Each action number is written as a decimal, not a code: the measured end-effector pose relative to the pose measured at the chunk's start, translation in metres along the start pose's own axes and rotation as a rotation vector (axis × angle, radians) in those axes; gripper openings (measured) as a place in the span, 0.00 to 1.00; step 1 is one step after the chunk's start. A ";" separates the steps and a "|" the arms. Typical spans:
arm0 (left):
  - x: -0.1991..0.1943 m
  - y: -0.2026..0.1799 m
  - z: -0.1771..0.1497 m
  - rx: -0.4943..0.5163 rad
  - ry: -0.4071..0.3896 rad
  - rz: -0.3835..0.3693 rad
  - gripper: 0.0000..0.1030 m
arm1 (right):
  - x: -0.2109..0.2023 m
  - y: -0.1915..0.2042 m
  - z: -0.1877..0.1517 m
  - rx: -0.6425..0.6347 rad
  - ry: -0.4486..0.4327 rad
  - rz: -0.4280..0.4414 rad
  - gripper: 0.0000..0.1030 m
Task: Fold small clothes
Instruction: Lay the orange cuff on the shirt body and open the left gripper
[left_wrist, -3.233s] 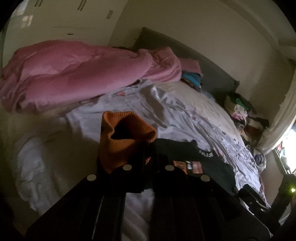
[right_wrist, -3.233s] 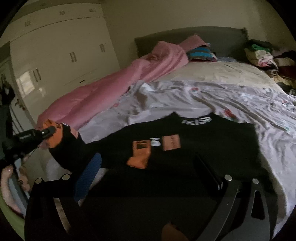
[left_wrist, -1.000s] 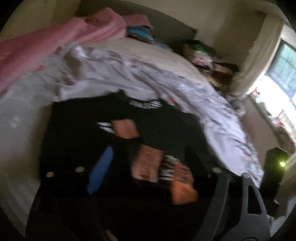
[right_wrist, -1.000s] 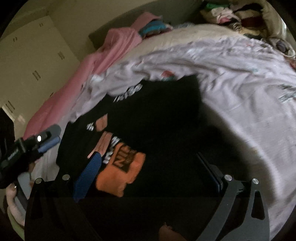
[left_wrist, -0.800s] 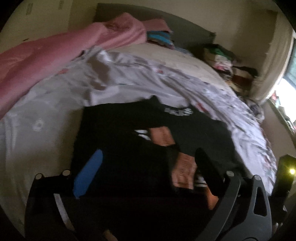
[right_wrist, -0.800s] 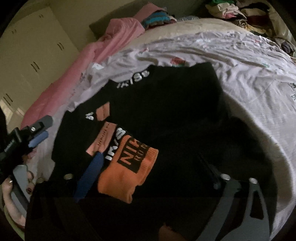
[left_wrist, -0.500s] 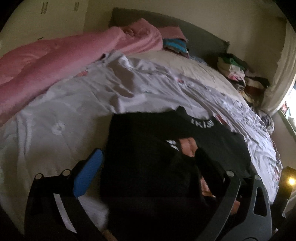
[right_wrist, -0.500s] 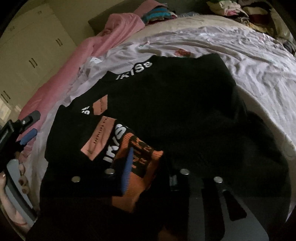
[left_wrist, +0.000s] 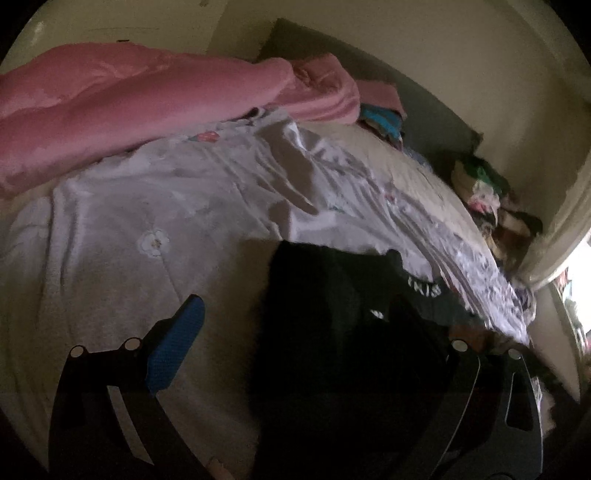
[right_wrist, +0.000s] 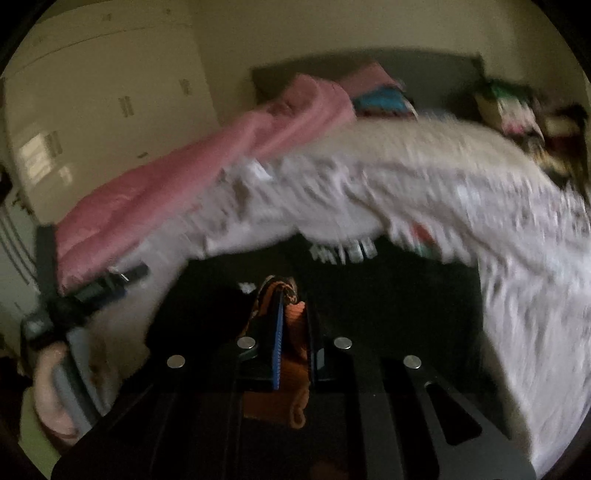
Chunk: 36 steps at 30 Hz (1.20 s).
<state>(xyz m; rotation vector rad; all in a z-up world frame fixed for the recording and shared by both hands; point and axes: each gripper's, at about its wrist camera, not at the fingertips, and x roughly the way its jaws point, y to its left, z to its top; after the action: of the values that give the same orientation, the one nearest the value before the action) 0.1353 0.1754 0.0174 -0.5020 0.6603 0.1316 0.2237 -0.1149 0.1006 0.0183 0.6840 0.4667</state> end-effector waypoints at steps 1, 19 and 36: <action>0.000 0.002 0.001 -0.008 -0.006 0.004 0.91 | -0.005 0.006 0.012 -0.039 -0.028 -0.002 0.09; 0.009 -0.024 -0.003 0.104 -0.007 -0.018 0.91 | 0.002 -0.046 0.022 -0.053 -0.074 -0.158 0.09; 0.053 -0.076 -0.020 0.262 0.163 -0.074 0.54 | 0.015 -0.082 -0.001 0.014 -0.024 -0.222 0.09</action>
<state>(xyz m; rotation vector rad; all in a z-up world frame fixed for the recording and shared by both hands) 0.1871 0.0971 0.0021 -0.2860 0.8047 -0.0664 0.2664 -0.1822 0.0767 -0.0383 0.6577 0.2476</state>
